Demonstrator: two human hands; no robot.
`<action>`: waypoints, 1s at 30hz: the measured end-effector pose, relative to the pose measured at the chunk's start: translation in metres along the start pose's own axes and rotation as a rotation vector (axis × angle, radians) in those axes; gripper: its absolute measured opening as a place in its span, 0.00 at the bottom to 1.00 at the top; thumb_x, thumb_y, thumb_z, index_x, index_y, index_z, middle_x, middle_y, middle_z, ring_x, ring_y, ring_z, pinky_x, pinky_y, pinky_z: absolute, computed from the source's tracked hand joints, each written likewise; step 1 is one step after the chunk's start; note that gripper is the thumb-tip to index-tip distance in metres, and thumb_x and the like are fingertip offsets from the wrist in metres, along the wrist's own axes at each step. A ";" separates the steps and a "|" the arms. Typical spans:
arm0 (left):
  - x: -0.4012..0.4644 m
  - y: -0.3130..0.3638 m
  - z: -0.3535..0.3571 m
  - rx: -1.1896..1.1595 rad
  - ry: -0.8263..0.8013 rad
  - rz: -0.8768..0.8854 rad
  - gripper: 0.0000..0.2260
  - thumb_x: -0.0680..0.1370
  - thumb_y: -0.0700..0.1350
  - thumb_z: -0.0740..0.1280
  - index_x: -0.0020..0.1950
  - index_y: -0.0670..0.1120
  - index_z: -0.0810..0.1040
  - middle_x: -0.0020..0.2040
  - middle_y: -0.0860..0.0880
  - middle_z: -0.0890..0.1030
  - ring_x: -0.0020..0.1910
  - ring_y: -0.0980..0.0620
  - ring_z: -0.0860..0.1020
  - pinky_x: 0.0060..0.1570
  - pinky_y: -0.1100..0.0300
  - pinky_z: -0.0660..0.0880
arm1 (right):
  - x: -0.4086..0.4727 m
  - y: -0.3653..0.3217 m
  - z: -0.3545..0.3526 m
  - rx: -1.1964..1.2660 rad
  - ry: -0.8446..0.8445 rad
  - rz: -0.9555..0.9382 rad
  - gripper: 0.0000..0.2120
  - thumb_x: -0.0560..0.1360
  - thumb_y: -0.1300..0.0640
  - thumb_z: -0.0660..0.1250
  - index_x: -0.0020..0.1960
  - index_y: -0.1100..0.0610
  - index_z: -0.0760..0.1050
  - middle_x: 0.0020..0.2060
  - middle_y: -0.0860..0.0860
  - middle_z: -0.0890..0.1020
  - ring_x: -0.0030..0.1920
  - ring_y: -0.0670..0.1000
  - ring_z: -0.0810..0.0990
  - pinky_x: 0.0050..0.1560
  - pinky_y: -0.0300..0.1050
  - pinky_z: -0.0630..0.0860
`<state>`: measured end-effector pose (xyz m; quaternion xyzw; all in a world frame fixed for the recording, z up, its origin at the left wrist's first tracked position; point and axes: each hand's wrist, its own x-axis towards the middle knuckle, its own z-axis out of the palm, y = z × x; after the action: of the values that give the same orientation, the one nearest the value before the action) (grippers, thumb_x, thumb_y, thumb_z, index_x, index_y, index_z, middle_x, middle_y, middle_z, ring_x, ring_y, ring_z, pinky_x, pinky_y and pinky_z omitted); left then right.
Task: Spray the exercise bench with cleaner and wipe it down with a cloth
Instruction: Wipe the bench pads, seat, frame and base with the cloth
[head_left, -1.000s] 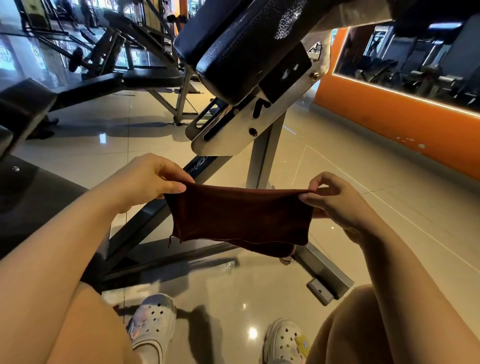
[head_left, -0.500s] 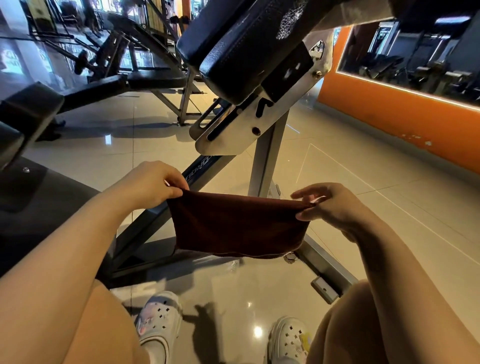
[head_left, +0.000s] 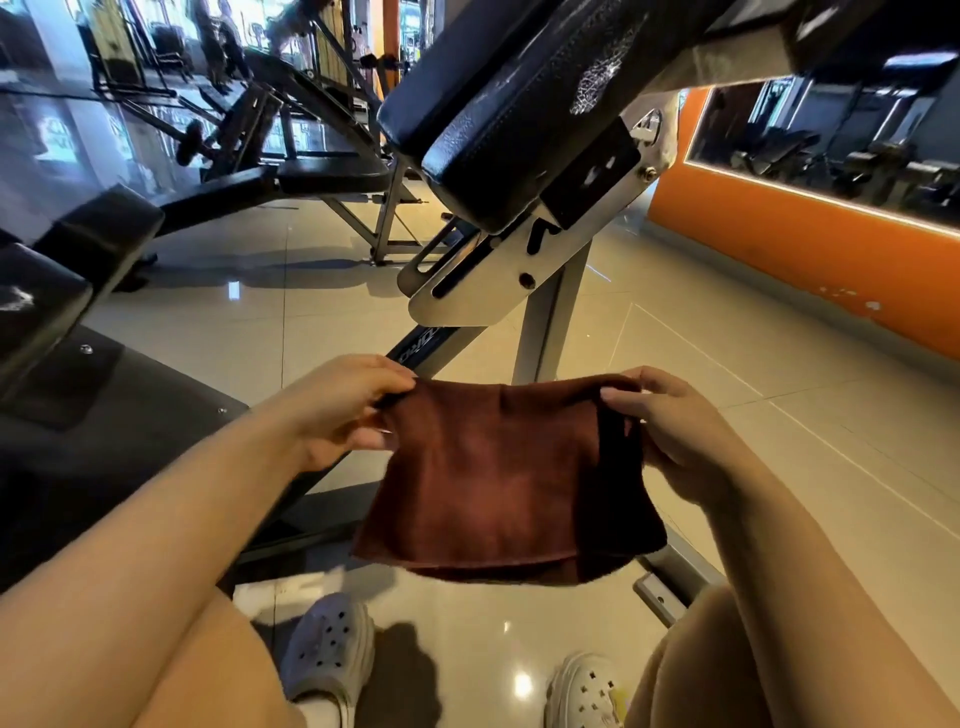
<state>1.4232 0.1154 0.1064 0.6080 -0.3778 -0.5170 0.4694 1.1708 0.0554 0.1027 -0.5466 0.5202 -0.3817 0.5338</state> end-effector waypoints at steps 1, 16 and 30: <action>-0.003 -0.002 0.012 -0.046 -0.002 -0.008 0.06 0.81 0.36 0.60 0.49 0.43 0.76 0.43 0.43 0.76 0.39 0.50 0.76 0.27 0.61 0.79 | -0.002 0.001 0.009 0.004 0.017 -0.011 0.04 0.80 0.62 0.63 0.52 0.61 0.74 0.38 0.54 0.78 0.38 0.50 0.78 0.34 0.40 0.74; -0.017 0.028 0.027 0.260 0.129 0.532 0.13 0.78 0.43 0.67 0.63 0.52 0.75 0.58 0.53 0.76 0.57 0.54 0.76 0.48 0.60 0.76 | -0.022 -0.029 0.063 -0.174 0.067 -0.623 0.15 0.79 0.64 0.63 0.49 0.43 0.75 0.43 0.42 0.80 0.50 0.42 0.79 0.51 0.41 0.77; -0.005 0.100 0.026 -0.002 0.179 0.804 0.09 0.72 0.49 0.72 0.51 0.52 0.82 0.43 0.56 0.84 0.45 0.55 0.82 0.39 0.57 0.81 | -0.017 -0.125 0.036 -0.354 0.426 -0.855 0.09 0.76 0.59 0.69 0.44 0.45 0.79 0.30 0.46 0.80 0.29 0.43 0.75 0.30 0.36 0.69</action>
<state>1.3993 0.0882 0.2029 0.4542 -0.5422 -0.2379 0.6657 1.2235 0.0653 0.2230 -0.7026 0.4039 -0.5752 0.1110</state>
